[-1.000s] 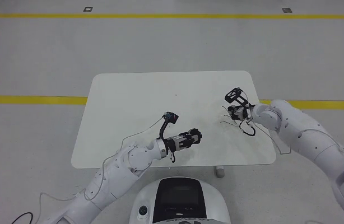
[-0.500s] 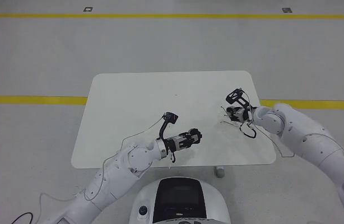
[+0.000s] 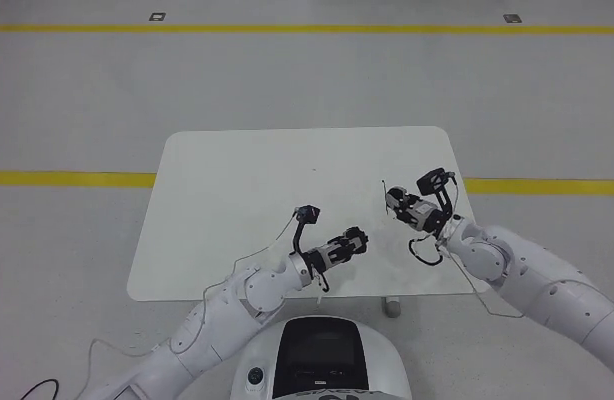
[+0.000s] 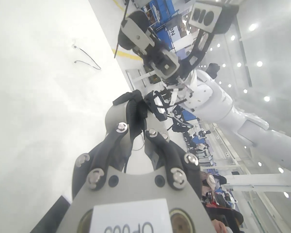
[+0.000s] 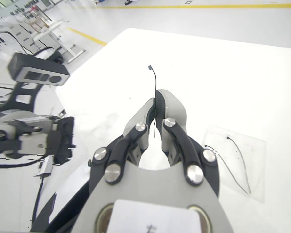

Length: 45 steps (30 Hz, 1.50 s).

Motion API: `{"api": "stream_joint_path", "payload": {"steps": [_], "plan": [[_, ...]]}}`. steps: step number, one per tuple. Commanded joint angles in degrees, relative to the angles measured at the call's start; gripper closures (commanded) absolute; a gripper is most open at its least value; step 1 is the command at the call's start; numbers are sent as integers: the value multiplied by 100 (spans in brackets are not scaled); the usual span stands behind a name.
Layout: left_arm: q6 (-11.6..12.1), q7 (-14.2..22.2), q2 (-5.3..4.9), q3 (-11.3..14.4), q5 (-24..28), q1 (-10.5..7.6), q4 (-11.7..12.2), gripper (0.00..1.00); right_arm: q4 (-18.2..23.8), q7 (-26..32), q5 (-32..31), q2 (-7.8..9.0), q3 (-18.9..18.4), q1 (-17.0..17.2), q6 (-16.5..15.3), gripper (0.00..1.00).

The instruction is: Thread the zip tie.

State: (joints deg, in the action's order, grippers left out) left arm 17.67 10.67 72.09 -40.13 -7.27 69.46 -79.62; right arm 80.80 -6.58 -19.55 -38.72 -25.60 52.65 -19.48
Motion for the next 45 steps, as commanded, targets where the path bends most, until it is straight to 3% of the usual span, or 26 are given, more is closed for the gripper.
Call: {"api": "stream_joint_path", "payload": {"steps": [1,7,9,11,15,23,26,34,38,45], "plan": [[-7,-28,1,0,-58,-11,0,100,-1,35,-2,7,1,-5,0,100],[-7,-28,1,0,-58,-11,0,100,-1,35,-2,7,1,-5,0,100],[-25,-22,2,10,-41,17,24,100,196,-127,61,-11,-54,81,0,100],[164,-42,14,-19,365,142,105,100,349,-694,-172,6,-113,265,0,100],[181,41,29,-38,747,225,173,100,538,-1702,-394,45,-115,687,0,100],[181,349,88,-64,1330,212,326,100,642,-2965,-668,92,148,1012,0,100],[181,441,123,-73,1382,135,360,100,612,-3078,-748,95,252,981,0,100],[164,452,129,-79,1514,171,354,100,631,-3072,-753,87,231,988,12,100],[181,722,134,-138,1929,200,369,100,652,-3315,-901,4,130,1169,0,100],[181,992,130,-243,2059,218,417,100,593,-3648,-1108,-128,179,1337,0,100]]}}
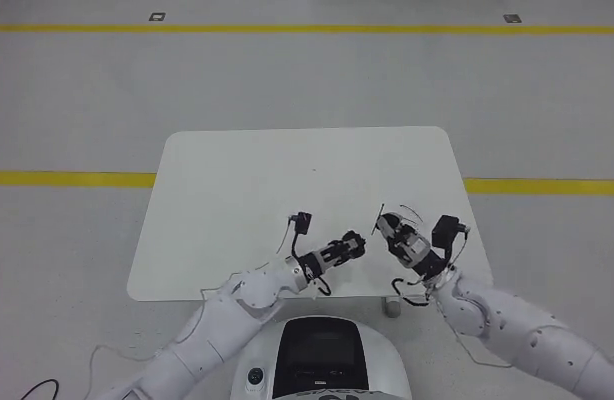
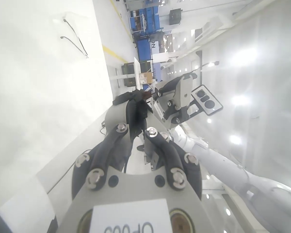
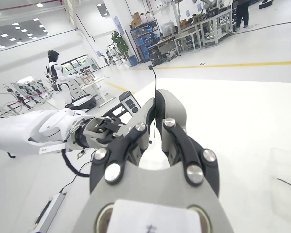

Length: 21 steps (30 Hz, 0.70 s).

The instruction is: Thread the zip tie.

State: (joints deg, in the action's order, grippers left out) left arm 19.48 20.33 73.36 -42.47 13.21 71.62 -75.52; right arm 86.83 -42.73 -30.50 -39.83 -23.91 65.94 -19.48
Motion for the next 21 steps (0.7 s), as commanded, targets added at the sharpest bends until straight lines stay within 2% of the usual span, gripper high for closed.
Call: {"api": "stream_joint_path", "payload": {"steps": [1,8,12,21], "plan": [[0,49,5,-19,24,2,8,100,-24,-60,-25,-33,21,14,0,100],[0,302,27,-91,101,48,-78,100,-56,-129,-82,-82,53,12,0,100],[0,315,28,-95,109,54,-82,100,-44,-85,-75,-89,36,23,24,100],[0,315,28,-95,109,54,-82,100,4,-11,-233,-178,-337,330,0,100]]}}
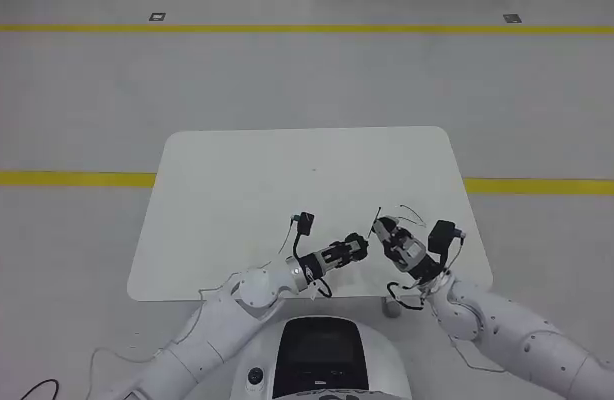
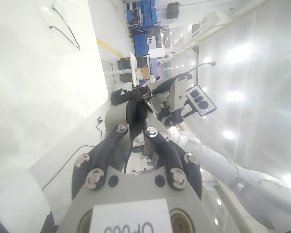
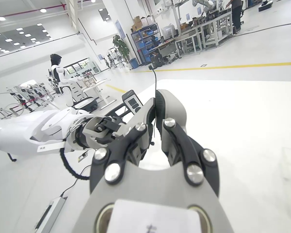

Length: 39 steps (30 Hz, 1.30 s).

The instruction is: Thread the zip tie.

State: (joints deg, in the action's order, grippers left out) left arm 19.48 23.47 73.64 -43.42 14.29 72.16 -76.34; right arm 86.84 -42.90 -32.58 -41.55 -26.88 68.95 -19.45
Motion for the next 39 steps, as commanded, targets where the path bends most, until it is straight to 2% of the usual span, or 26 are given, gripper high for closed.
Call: {"api": "stream_joint_path", "payload": {"steps": [1,17,39], "plan": [[0,0,0,0,0,0,0,100,6,4,-55,-12,-80,58,-3,100],[0,0,0,0,0,0,0,100,171,228,-397,-64,-638,527,-3,100],[0,0,0,0,0,0,0,100,209,348,-589,-173,-1052,849,-3,100]]}}
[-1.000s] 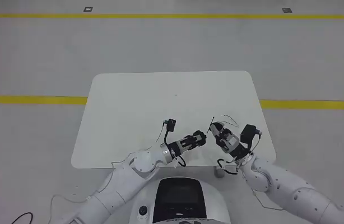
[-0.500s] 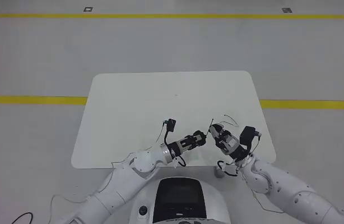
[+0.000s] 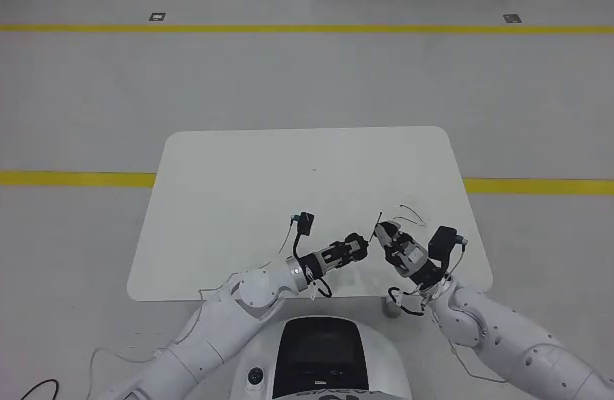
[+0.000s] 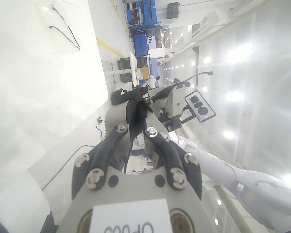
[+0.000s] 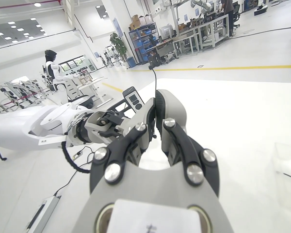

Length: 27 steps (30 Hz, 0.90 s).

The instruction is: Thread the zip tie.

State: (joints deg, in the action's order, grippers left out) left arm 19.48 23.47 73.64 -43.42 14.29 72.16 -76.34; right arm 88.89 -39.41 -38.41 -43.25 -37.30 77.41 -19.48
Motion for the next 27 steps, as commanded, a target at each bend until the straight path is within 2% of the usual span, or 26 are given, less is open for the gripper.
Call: {"api": "stream_joint_path", "payload": {"steps": [1,7,15,18,27], "plan": [[0,0,0,0,0,0,0,100,42,-18,6,-6,-10,18,0,100],[0,0,0,0,0,0,0,100,175,-176,193,68,-9,69,0,100],[0,0,0,0,0,0,0,100,461,-419,685,356,172,16,0,100],[0,0,0,0,0,0,0,100,507,-504,682,466,279,-74,0,100],[0,0,0,0,0,0,0,100,508,-485,665,468,276,-76,17,100]]}}
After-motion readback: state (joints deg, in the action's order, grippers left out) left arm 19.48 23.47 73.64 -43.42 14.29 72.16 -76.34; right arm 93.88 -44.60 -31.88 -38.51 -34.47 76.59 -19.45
